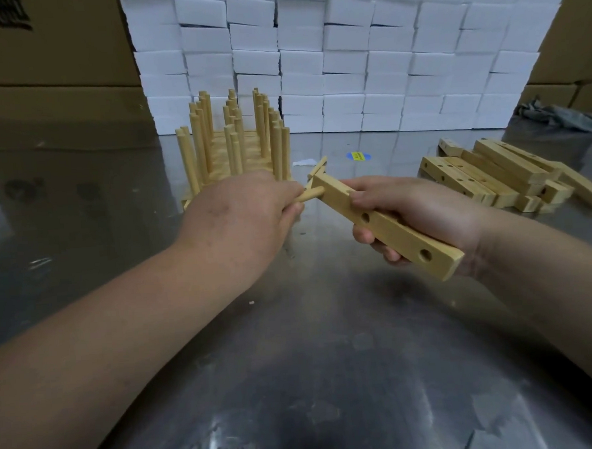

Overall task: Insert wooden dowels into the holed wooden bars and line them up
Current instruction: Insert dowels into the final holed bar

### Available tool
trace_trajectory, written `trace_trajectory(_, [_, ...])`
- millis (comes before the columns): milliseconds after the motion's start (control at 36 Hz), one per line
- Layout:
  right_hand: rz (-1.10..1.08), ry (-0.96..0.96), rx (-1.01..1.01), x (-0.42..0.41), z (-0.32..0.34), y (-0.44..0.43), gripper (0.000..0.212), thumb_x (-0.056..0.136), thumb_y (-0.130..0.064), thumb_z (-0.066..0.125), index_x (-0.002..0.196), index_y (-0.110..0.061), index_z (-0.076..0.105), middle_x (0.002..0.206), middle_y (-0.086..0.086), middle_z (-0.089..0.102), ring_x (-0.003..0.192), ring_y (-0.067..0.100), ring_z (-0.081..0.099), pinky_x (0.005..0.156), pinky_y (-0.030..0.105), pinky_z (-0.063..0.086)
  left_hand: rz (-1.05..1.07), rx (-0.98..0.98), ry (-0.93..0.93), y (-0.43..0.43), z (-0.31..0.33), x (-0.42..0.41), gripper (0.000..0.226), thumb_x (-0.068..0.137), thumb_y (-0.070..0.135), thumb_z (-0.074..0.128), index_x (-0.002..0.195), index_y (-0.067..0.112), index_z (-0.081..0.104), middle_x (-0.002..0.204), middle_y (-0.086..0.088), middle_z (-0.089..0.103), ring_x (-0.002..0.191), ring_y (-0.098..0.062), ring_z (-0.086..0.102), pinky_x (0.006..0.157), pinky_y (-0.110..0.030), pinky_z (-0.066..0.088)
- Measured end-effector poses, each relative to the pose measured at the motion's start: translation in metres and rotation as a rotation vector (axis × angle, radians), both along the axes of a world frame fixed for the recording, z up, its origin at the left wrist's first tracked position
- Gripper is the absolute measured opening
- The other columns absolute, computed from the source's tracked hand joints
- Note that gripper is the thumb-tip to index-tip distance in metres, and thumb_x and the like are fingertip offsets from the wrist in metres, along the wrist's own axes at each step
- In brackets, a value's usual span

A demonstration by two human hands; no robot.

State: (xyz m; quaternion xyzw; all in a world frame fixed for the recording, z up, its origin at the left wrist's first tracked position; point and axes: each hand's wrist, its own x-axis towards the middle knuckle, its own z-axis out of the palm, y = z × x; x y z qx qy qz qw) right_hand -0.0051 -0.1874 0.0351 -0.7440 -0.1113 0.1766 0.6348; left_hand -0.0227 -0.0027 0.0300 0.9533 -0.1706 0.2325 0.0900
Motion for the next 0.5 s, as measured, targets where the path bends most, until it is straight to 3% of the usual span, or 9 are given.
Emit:
trace_trajectory(222, [-0.008, -0.080, -0.083, -0.004, 0.001, 0.003, 0.024, 0.095, -0.020, 0.046, 0.115, -0.024, 0.059, 0.052, 0.002, 0.053, 0.038, 0.009, 0.046, 0.037, 0.016, 0.037, -0.002, 0.050, 0.046, -0.002, 0.000, -0.002, 0.031, 0.097, 0.034, 0.030, 0.104, 0.022, 0.059, 0.086, 0.003, 0.054, 0.081, -0.017, 0.052, 0.069, -0.035, 0.045])
trace_trajectory(389, [0.014, -0.100, -0.117, -0.005, 0.003, 0.004, 0.023, 0.095, -0.019, 0.047, 0.112, -0.025, 0.060, 0.050, 0.001, 0.052, 0.040, 0.009, 0.046, 0.037, 0.018, 0.039, -0.061, -0.126, 0.048, 0.002, -0.006, 0.000, 0.030, 0.095, 0.033, 0.038, 0.093, 0.020, 0.065, 0.070, 0.003, 0.055, 0.067, -0.013, 0.049, 0.057, -0.029, 0.039])
trace_trajectory(500, [0.017, -0.142, -0.136, -0.006, 0.001, 0.006, 0.021, 0.094, -0.017, 0.048, 0.108, -0.026, 0.061, 0.050, 0.001, 0.051, 0.042, 0.006, 0.048, 0.038, 0.018, 0.041, -0.077, -0.382, 0.124, 0.002, -0.010, 0.000, 0.026, 0.093, 0.031, 0.047, 0.091, 0.018, 0.070, 0.070, -0.003, 0.062, 0.067, -0.017, 0.054, 0.058, -0.033, 0.044])
